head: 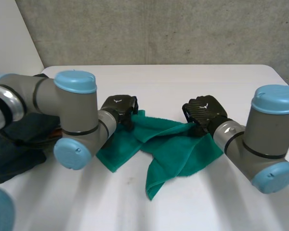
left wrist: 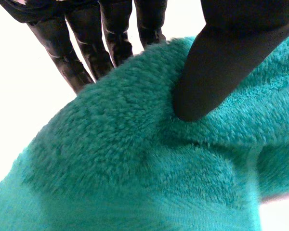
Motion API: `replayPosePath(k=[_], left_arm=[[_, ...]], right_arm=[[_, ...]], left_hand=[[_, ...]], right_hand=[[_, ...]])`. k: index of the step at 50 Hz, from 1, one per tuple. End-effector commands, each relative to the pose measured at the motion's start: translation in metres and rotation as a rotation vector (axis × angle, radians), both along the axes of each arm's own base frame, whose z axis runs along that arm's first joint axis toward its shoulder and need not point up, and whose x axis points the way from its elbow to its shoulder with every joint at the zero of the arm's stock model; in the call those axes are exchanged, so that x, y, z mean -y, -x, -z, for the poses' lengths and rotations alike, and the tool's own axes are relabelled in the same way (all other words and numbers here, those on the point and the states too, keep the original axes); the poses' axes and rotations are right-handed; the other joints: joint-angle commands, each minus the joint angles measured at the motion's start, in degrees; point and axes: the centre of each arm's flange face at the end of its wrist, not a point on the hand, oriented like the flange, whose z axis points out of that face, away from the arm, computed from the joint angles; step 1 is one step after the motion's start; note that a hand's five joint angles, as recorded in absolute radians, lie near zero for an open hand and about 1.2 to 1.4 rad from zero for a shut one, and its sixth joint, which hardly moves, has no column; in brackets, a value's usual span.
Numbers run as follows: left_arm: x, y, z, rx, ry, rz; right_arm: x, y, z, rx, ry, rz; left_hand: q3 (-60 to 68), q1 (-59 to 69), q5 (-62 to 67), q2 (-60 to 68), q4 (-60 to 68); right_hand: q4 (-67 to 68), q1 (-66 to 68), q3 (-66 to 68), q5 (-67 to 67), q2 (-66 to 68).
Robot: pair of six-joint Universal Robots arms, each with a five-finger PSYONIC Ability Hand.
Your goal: Fold the laundry.
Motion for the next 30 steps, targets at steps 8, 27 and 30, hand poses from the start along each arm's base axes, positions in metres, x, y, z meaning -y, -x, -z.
replayPosePath(k=[8, 27, 30], left_arm=[[-0.038, -0.031, -0.068, -0.026, 0.082, 0.027], [-0.047, -0.07, 0.016, 0.241, 0.13, 0.134], [-0.041, -0.064, 0.022, 0.247, 0.127, 0.142]], right_arm=[[-0.029, 0.032, -0.074, 0.106, -0.03, 0.263], [-0.074, 0.025, 0.006, 0.126, -0.488, 0.282], [-0.073, 0.016, 0.014, 0.115, -0.437, 0.254]], left_hand=[[-46.8, -45.4, -46.9, -46.7, -46.7], [-38.1, -36.8, -38.3, -38.1, -38.1], [-37.8, -36.4, -38.0, -37.8, -37.8]], right_hand=[[-48.8, -48.2, -47.3, -48.2, -47.8], [-41.5, -40.8, -39.9, -40.8, -40.4], [-35.7, -35.1, -34.2, -35.1, -34.7]])
